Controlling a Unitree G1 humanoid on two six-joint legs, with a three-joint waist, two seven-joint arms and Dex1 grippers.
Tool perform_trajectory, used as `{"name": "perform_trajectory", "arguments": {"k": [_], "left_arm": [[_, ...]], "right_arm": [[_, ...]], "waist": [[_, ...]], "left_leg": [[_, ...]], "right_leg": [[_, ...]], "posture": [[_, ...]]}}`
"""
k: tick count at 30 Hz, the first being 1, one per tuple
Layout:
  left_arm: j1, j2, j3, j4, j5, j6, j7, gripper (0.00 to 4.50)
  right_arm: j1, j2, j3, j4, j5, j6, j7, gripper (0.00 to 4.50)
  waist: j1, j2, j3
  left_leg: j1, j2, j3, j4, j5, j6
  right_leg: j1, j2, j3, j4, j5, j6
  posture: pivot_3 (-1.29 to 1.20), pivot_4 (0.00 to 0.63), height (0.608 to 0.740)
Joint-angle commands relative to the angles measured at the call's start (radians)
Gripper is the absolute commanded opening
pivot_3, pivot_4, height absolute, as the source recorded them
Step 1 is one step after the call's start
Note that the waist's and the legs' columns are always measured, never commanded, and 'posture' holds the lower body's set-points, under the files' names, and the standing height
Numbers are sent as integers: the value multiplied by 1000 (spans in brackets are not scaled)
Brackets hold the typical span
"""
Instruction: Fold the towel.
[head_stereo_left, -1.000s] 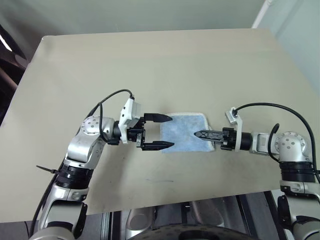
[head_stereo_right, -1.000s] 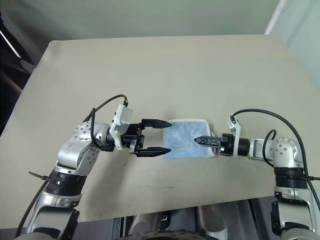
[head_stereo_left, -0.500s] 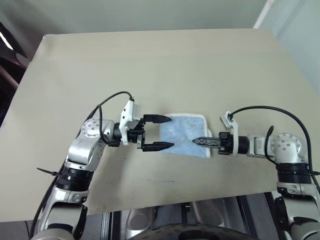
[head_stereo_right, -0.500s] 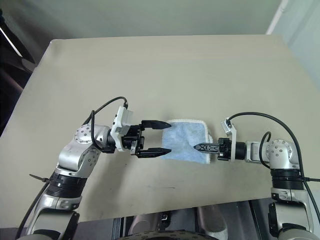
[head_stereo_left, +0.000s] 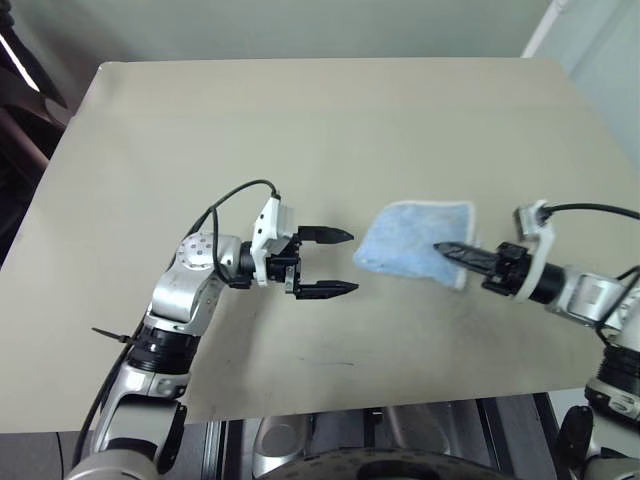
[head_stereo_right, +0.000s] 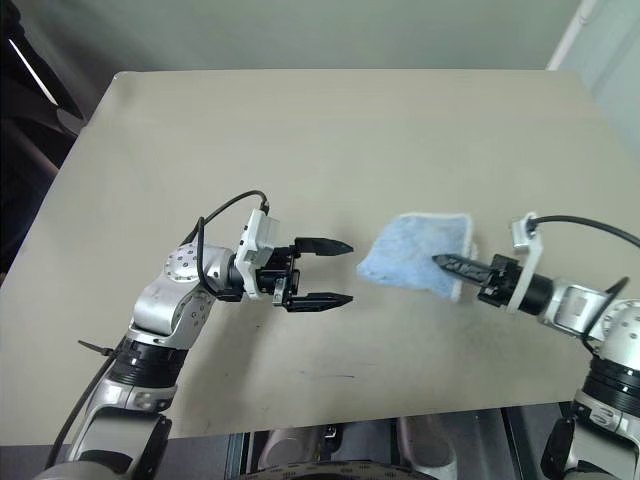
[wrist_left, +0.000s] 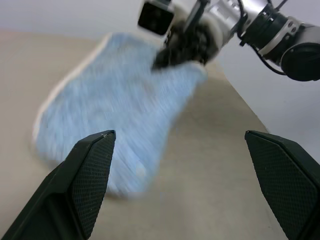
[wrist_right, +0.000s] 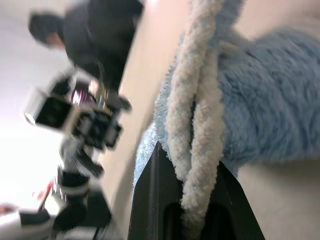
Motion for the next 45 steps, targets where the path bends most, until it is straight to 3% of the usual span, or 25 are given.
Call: {"name": "perform_trajectory", "arguments": {"k": [1,5,7,14,20,27,31,39,45], "left_arm": [[-13,-6,-2,5,-1,-24,-18,4500],[-65,-46,-26,84,17,-61,-46,4500],[-79,-64,-35,108,23,-74,-56,4500],[-102,-96,-53,149,40,-101,-80,4500],[-114,-119,-60,165,52,-108,-89,4500],[-99,-115,-60,153,49,-104,-91,4500],[-99,-117,-60,155,49,-102,-85,4500],[-102,-120,-58,152,52,-102,-75,4500],[-106,-106,-42,144,53,-98,-62,4500]], "right_arm": [[16,-13,-41,-37,150,-48,-119,27],[76,14,-224,-94,194,-306,-383,27],[114,46,-267,-145,157,-422,-440,27],[198,93,-333,-125,121,-676,-534,27],[232,87,-329,-34,73,-773,-548,27],[322,112,-277,-43,57,-777,-513,27],[284,65,-246,-11,30,-777,-496,27],[-15,-179,-145,261,-90,-756,-335,27],[-208,-267,-13,587,-299,-793,-116,27]], "waist": [[0,0,0],[7,1,1],[13,1,1],[11,2,1],[12,3,0],[12,4,0],[10,6,0],[6,8,0],[8,8,0]], "left_leg": [[0,0,0,0,0,0],[0,0,0,0,0,0],[0,0,-1,0,-1,2],[0,-2,0,0,-4,3],[0,-3,0,0,-4,4],[0,-3,0,0,-4,4],[0,-5,0,1,-4,5],[0,-9,1,2,0,10],[0,-8,0,1,0,10]], "right_leg": [[0,0,0,0,0,0],[0,0,0,0,0,1],[1,-1,0,0,-1,3],[1,-3,0,-1,-1,9],[1,-4,0,-1,0,11],[2,-4,0,-1,0,15],[2,-5,1,-1,0,15],[3,-8,4,-2,0,16],[3,-7,3,-2,6,23]], "posture": [[0,150,733],[0,150,733],[0,150,733],[0,150,733],[0,150,733],[0,150,733],[0,150,733],[0,150,733],[0,150,733]]}}
